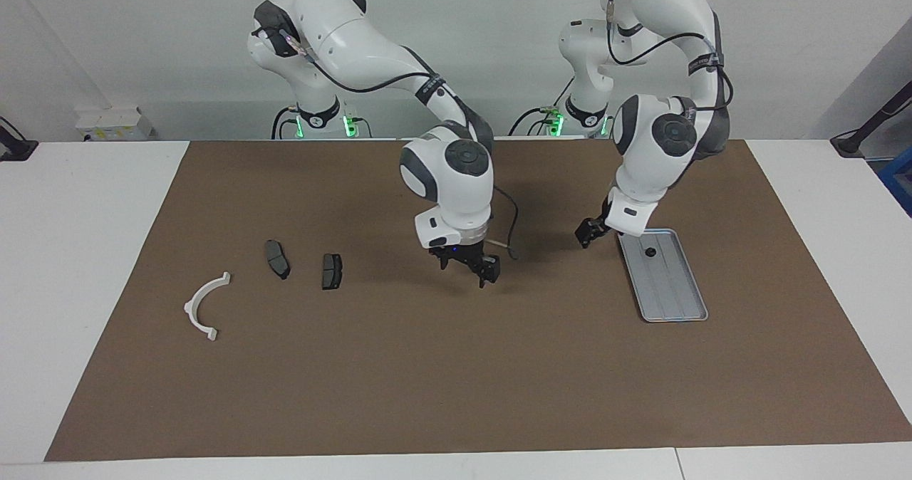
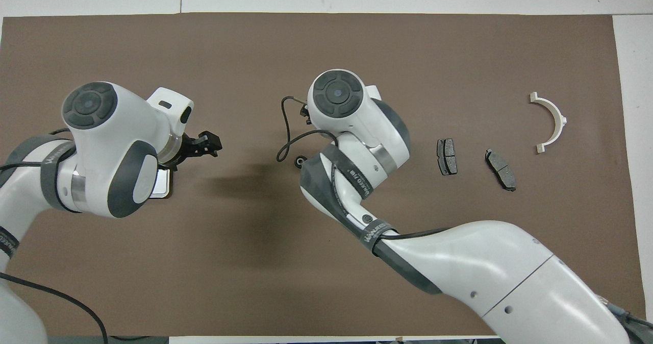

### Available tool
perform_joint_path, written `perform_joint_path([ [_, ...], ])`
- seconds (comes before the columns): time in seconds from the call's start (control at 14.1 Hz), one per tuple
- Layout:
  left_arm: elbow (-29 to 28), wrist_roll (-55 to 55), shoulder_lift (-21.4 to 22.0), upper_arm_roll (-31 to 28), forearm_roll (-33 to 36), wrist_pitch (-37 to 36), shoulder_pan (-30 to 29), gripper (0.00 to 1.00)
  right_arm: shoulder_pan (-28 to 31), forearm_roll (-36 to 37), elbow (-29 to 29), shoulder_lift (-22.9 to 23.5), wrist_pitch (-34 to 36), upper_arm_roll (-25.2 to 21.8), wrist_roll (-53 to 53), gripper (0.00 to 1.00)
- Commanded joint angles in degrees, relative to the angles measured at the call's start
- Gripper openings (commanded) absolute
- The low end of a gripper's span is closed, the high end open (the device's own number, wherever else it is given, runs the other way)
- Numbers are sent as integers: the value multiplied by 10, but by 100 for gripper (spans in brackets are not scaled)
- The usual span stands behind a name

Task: Pick bearing gear from pile to tray
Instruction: 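Set the black gear down at the table center with the right gripper, then grasp the gear with the left gripper while the right gripper returns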

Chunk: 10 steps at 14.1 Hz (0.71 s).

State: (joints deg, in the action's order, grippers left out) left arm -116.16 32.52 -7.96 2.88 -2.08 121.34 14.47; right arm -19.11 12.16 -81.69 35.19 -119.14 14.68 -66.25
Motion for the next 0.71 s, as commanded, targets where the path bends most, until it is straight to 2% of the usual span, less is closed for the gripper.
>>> perform_joint_path([
  [0.0,6,105,-34,-9,4,49,67,100,48,-35,-4,-25,26,10,107,100],
  [0.14,63,209,-98,-11,9,58,122,100,71,-42,-4,-35,53,10,161,100],
  [0.35,114,249,-143,-10,8,78,155,100,96,-42,-4,-43,73,11,239,100],
  [0.5,110,263,-153,-10,11,97,165,100,119,-42,-12,-56,74,10,294,100],
  [0.64,102,267,-154,-10,10,113,175,100,136,-53,-38,-89,72,3,394,100],
])
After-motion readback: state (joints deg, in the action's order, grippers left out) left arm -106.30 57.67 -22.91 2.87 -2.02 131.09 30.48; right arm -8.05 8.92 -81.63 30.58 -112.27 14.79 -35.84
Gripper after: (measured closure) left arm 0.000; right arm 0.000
